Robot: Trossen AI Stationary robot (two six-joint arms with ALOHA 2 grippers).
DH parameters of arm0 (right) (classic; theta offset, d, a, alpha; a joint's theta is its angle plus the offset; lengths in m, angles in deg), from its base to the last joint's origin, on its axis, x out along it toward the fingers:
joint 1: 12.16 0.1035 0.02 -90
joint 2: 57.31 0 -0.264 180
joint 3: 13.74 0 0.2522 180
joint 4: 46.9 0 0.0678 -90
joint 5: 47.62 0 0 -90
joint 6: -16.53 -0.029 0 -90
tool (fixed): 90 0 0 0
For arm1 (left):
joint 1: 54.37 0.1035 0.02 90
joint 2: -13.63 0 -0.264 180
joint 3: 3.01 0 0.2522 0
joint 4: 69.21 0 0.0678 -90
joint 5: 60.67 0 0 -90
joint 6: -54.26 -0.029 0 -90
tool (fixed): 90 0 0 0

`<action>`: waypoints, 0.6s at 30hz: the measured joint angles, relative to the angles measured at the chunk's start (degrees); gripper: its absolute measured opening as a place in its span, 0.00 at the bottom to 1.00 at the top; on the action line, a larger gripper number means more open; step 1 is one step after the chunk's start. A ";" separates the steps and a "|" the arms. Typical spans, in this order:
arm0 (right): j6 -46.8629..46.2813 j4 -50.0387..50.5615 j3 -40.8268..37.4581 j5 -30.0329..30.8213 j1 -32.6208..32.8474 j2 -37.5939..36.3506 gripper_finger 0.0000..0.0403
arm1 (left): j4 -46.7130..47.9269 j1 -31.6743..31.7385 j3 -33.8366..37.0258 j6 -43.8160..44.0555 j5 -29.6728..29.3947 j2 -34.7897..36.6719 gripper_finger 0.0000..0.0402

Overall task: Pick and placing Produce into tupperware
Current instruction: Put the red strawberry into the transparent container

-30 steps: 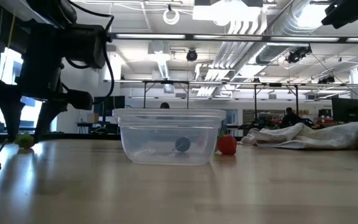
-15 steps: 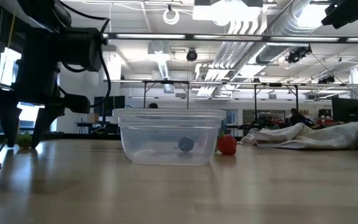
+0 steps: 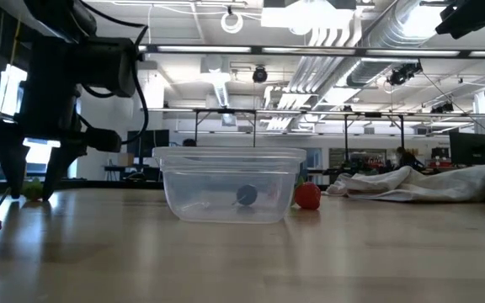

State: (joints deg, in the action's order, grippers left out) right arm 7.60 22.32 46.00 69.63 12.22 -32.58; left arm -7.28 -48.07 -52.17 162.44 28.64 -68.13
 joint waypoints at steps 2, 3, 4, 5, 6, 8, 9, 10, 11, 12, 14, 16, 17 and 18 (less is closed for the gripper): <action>-0.01 0.00 0.00 0.00 -0.02 0.02 0.00 | 0.01 0.02 0.04 -0.23 -0.45 0.00 0.36; -0.01 0.00 0.00 0.00 0.00 0.00 0.00 | 0.01 0.02 0.04 -0.34 -0.59 0.00 0.36; 0.01 -0.02 0.00 0.00 0.00 0.00 0.00 | 0.03 0.02 0.06 -0.35 -0.67 -0.02 0.36; 0.00 0.00 0.00 0.00 0.00 0.01 0.00 | 0.03 0.02 0.07 -0.35 -0.75 -0.02 0.36; -0.01 0.00 0.00 0.00 -0.02 0.00 0.00 | 0.00 0.02 0.07 -0.35 -0.81 -0.04 0.36; -0.01 0.00 0.00 0.00 -0.02 0.01 0.00 | -0.16 0.02 0.07 -0.35 -0.83 -0.04 0.36; -0.01 0.00 0.00 0.00 0.00 0.01 0.00 | -0.25 0.02 0.07 -0.35 -0.83 -0.04 0.36; 0.00 0.00 0.00 0.00 -0.02 0.00 0.00 | -0.35 0.02 0.09 -0.35 -0.83 -0.04 0.36; -0.01 0.00 0.00 0.00 -0.01 0.01 0.00 | -0.47 0.02 0.09 -0.33 -0.80 -0.04 0.36; -0.01 0.00 0.00 0.00 -0.02 0.01 0.00 | -0.59 0.02 0.09 -0.34 -0.76 -0.04 0.36; 0.00 0.00 0.00 0.00 -0.01 0.01 0.00 | -0.86 0.04 0.11 -0.33 -0.72 -0.04 0.35; -0.01 0.00 0.00 0.00 0.00 0.00 0.00 | -1.08 0.07 0.11 -0.33 -0.68 -0.04 0.32; -0.01 0.00 0.00 0.00 -0.01 0.01 0.00 | -1.11 0.07 0.11 -0.32 -0.63 -0.04 0.31; -0.01 0.00 0.00 0.00 -0.02 0.00 0.00 | -1.15 0.07 0.11 -0.31 -0.59 -0.04 0.30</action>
State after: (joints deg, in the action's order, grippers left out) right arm 7.58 22.32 46.00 69.63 12.20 -32.58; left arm -8.43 -48.00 -52.06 162.14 28.05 -68.17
